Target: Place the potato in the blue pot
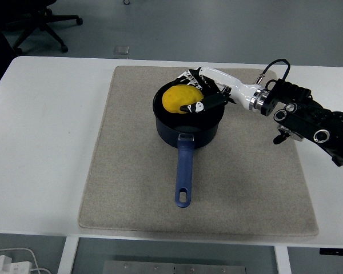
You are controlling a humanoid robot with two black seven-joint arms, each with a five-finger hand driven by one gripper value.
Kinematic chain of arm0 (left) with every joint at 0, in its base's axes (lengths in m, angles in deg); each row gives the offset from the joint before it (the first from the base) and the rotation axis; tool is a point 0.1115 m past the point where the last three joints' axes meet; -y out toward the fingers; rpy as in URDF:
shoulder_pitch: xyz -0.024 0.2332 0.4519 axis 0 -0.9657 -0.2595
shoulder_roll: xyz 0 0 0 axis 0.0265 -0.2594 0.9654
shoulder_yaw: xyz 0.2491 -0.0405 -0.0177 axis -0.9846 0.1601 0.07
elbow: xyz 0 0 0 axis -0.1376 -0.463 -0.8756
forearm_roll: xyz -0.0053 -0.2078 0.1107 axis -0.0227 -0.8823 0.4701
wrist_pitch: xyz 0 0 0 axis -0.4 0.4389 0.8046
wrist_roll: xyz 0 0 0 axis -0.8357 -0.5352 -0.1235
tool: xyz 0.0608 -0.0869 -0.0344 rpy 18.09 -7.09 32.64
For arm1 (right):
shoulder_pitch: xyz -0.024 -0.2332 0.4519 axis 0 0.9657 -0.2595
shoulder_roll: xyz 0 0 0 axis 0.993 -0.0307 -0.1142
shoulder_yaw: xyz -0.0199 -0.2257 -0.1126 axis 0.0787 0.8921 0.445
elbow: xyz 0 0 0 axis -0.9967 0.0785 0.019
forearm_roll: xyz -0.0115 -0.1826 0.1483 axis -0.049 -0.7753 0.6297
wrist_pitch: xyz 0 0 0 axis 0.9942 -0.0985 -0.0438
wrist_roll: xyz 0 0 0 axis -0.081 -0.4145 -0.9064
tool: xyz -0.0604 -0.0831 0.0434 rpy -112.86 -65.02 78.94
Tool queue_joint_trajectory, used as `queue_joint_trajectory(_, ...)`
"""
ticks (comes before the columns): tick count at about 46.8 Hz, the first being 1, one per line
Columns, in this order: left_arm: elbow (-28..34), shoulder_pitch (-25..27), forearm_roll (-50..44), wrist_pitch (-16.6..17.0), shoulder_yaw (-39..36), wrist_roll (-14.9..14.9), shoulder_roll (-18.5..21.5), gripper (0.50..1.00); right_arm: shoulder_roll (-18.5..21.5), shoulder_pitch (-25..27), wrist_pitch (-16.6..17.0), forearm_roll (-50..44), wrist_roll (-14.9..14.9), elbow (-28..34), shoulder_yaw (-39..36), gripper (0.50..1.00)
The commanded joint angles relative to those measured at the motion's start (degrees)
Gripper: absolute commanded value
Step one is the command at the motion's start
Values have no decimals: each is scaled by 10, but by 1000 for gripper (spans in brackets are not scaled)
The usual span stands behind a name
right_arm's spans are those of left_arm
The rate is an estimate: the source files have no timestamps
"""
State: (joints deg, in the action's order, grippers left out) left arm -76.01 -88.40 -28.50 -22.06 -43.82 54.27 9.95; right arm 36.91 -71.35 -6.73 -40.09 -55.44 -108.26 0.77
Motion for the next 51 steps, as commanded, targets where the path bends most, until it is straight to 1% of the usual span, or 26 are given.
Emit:
queue_joint_trajectory(1, 0, 0, 0, 0, 0, 0, 0, 996, 0, 4, -2, 0, 0, 0, -2, 500)
queue_joint_trajectory(8, 0, 0, 0, 0, 1, 0, 0, 996, -2, 6, 0, 0, 0, 0, -4, 500)
queue_joint_trajectory(9, 0, 0, 0, 0, 1, 0, 0, 996, -2, 6, 0, 0, 0, 0, -4, 547)
queue_joint_trajectory(11, 0, 0, 0, 0, 1, 0, 0, 996, -2, 6, -1, 3, 0, 0, -5, 667)
queue_joint_trajectory(12, 0, 0, 0, 0, 1, 0, 0, 996, -2, 6, -1, 4, 0, 0, -5, 713)
queue_joint_trajectory(16, 0, 0, 0, 0, 1, 0, 0, 996, -4, 6, -1, 8, 0, -1, -5, 795)
queue_joint_trajectory(22, 0, 0, 0, 0, 1, 0, 0, 996, -6, 7, -1, 9, 0, -5, -6, 860)
queue_joint_trajectory(29, 0, 0, 0, 0, 1, 0, 0, 996, -7, 7, -3, 9, 0, -6, -6, 862)
queue_joint_trajectory(32, 0, 0, 0, 0, 1, 0, 0, 996, -7, 7, -4, 9, -1, -6, -7, 893)
queue_joint_trajectory(51, 0, 0, 0, 0, 1, 0, 0, 996, -8, 6, -4, 9, -1, -6, -7, 895)
